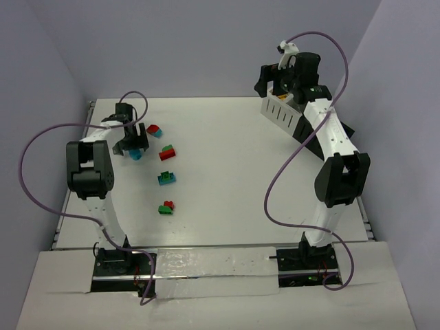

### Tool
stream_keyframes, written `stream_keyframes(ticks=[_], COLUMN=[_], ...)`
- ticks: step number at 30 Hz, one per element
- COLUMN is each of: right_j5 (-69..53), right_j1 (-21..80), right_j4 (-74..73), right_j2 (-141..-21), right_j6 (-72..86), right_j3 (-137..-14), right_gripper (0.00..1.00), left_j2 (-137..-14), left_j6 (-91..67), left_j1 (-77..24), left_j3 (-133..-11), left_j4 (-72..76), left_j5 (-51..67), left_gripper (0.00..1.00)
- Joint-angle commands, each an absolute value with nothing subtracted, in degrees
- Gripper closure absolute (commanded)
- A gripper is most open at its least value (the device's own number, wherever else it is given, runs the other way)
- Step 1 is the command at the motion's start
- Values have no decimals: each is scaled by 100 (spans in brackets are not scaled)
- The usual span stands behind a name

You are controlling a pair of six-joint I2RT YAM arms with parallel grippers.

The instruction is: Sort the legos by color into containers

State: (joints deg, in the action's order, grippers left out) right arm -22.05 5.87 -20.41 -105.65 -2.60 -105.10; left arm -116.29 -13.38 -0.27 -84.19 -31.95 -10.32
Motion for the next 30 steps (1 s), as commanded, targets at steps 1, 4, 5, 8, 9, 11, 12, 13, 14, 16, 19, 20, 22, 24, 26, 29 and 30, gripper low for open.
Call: stream_keyframes(ticks=[1, 4, 5, 8, 9, 11, 12, 13, 14, 16, 19, 20, 22, 24, 26, 29, 30], right_j5=[-2114, -2118, -2129, -2201, -2219, -2258, -2305, -2361, -2468, -2801, -3543, -3719, -3984, -4329, -4556, -4934, -5026], right_j1=[576, 563, 566, 582, 591, 606, 639, 679, 712, 788, 952, 998, 1173, 1338, 1399, 1505, 1545], right_j4=[-1986, -2013, -2016, -2032, -2038, -2030, -2026, -2022, -2020, -2005, -1893, -1826, -1735, -1597, -1416, -1148, -1088], right_j2=[-10182, -10195, -10202, -10211, -10203, -10190, -10177, -10161, -10138, -10064, -9946, -9901, -9814, -9737, -9669, -9541, -9505], right_j6=[-378, -369, -362, -282, -270, -211, -160, -88, 11, 281, 740, 875, 1048, 1315, 1476, 1798, 1865], right_j3=[-10494, -10519, -10533, -10538, -10527, -10468, -10421, -10357, -10293, -10140, -9809, -9696, -9535, -9335, -9255, -9128, -9111], right_gripper=[0, 0, 0, 0, 0, 0, 0, 0, 0, 0, 0, 0, 0, 0, 0, 0, 0], left_j2=[-11793, -11793, -11742, -11510, -11457, -11355, -11306, -11261, -11207, -10997, -10473, -10227, -9773, -9013, -8736, -8371, -8274], left_j6=[-1567, -1594, -1600, -1597, -1581, -1507, -1453, -1396, -1338, -1151, -767, -604, -142, 504, 841, 1246, 1343], left_j1=[-18, -18, -18, -18, -18, -18, -18, -18, -18, -29, -192, -282, -472, -998, -1309, -1788, -1916], left_j3=[-8802, -8762, -8712, -8428, -8333, -8140, -8074, -8016, -8021, -8042, -7929, -7840, -7614, -7296, -7128, -6853, -6777], left_j4=[-3251, -3305, -3301, -3285, -3270, -3193, -3117, -3045, -2969, -2710, -2140, -1871, -1365, -724, -396, -68, -53], left_j5=[-950, -907, -893, -787, -721, -572, -511, -458, -409, -159, 327, 534, 804, 1072, 1169, 1481, 1634], left_gripper=[8, 15, 18, 24, 28, 39, 47, 54, 57, 73, 94, 99, 100, 100, 100, 100, 100])
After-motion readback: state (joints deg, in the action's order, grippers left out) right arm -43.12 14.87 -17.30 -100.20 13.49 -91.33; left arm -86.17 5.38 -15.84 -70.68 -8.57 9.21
